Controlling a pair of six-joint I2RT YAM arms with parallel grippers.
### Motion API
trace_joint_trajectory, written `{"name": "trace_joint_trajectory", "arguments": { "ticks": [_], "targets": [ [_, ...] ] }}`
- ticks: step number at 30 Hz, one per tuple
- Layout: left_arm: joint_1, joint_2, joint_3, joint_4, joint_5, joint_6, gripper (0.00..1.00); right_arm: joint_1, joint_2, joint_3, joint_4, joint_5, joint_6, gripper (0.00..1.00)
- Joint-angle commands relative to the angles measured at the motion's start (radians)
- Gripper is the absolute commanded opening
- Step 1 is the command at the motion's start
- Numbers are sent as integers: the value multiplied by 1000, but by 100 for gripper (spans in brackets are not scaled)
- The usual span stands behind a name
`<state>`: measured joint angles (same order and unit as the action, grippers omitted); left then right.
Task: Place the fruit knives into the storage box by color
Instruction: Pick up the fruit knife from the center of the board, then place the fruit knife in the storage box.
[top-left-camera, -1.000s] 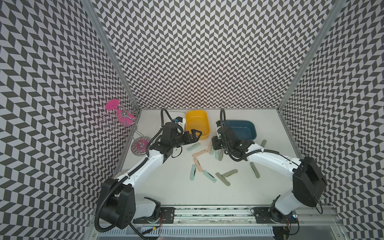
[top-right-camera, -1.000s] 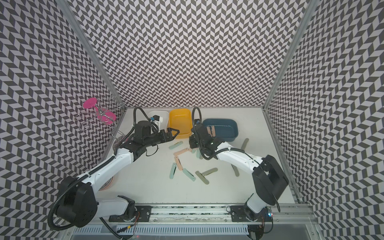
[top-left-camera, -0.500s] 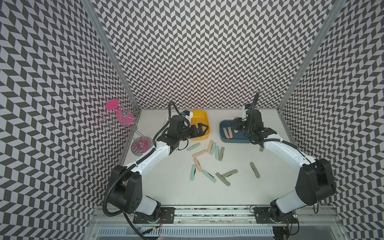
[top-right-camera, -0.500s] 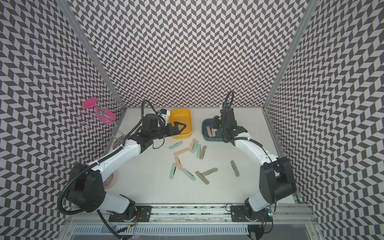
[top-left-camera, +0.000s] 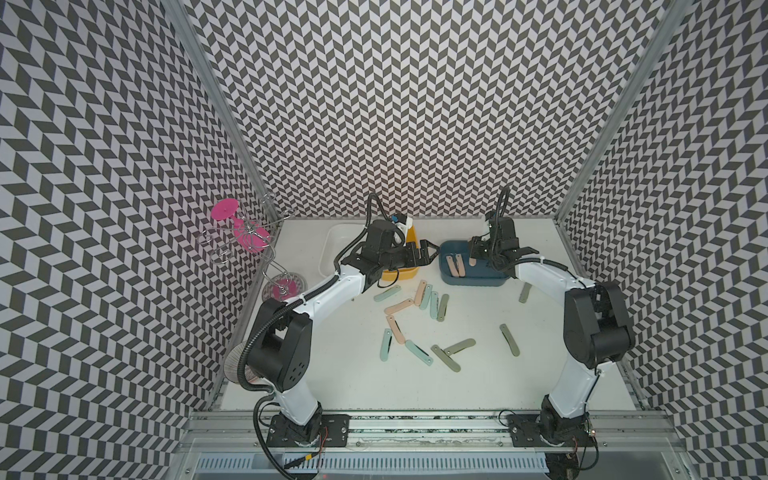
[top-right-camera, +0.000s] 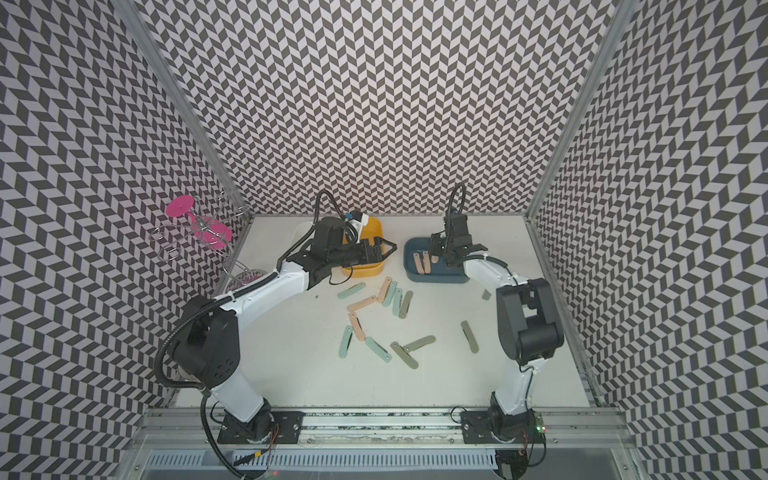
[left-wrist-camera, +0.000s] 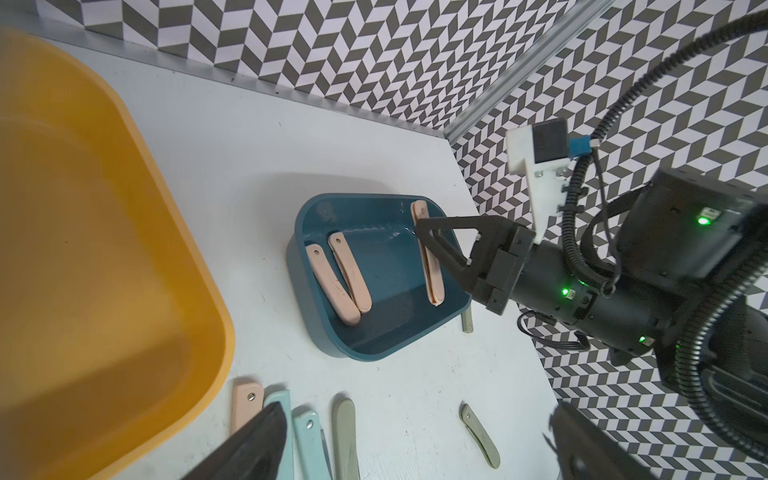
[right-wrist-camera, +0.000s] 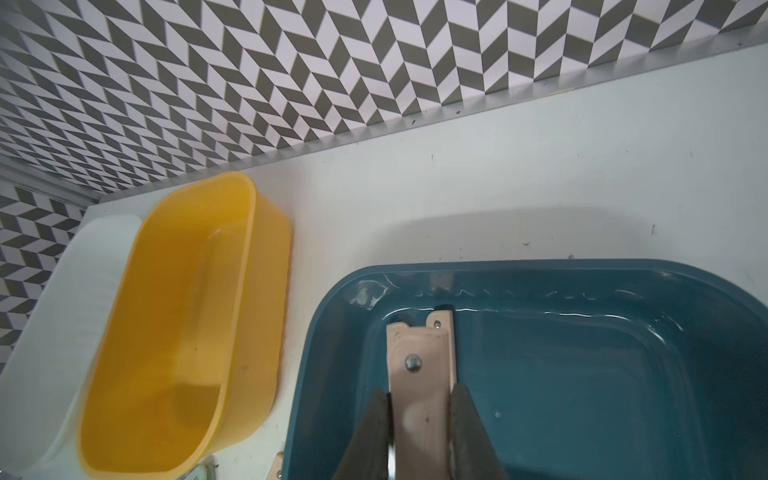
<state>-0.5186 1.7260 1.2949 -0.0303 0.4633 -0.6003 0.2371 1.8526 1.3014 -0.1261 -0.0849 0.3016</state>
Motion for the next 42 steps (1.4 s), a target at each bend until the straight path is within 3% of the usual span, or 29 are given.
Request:
{"name": "trace_joint_trajectory", "arguments": {
  "ticks": [1, 16, 42],
  "targets": [
    [-9, 26, 46, 11, 23, 8, 100, -9, 49, 33, 45, -23, -33, 19],
    [-10, 73, 58, 17, 40, 11, 100, -25, 208, 122, 35, 4, -77, 19],
    [-10, 77, 50, 21, 35, 3, 100, -35, 302, 132, 57, -9, -45, 23]
  ]
}}
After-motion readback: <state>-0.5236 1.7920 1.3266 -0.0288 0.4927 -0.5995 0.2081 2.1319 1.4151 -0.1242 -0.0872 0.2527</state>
